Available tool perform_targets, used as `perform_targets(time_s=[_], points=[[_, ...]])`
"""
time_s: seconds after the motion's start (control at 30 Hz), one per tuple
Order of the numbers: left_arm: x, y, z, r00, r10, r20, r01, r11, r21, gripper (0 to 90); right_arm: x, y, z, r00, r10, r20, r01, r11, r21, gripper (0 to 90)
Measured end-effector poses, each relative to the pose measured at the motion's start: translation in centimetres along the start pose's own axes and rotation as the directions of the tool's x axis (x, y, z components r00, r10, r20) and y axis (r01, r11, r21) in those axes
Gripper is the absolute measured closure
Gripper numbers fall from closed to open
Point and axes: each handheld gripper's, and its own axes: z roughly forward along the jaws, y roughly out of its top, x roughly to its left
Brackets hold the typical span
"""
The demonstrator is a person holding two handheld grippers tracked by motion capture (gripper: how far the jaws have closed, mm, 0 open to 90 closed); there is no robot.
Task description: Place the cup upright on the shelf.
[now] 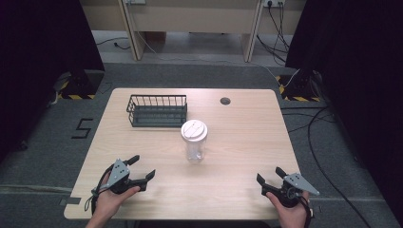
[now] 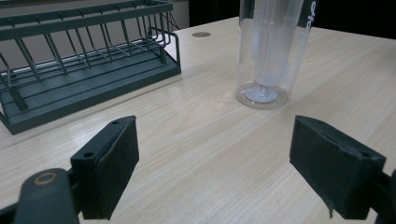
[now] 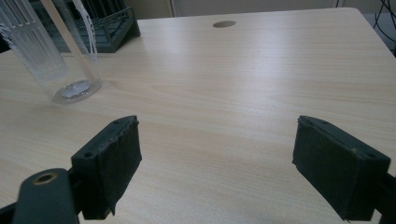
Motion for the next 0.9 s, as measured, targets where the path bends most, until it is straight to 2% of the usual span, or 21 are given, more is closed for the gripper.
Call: perform_targets(time_s=[0.23,0.47,0.77,0.9], points=[[-0.5,0.4,0.7,0.9996,0.004,0.028,-0.004,0.9999,-0.014,14.6,0.0,0.0,0.0,0.9999,-0.012,0.0,0.012,0.9999,-0.004,15.7],[-1.3,1.0,1.5,0.9991,0.004,0.043,-0.003,0.9995,-0.032,14.5,0.0,0.0,0.0,1.0,-0.003,-0.003,0.003,1.0,-0.003,15.7],[-2.5,2.1,3.4,0.9957,0.011,0.092,-0.008,0.9992,-0.039,14.5,0.0,0.0,0.0,1.0,-0.001,-0.004,0.001,1.0,-0.004,15.8],[-2.7,2.5,4.2,0.9947,0.017,0.102,-0.013,0.9992,-0.038,14.5,0.0,0.0,0.0,1.0,0.0,-0.004,0.0,1.0,-0.005,15.8]])
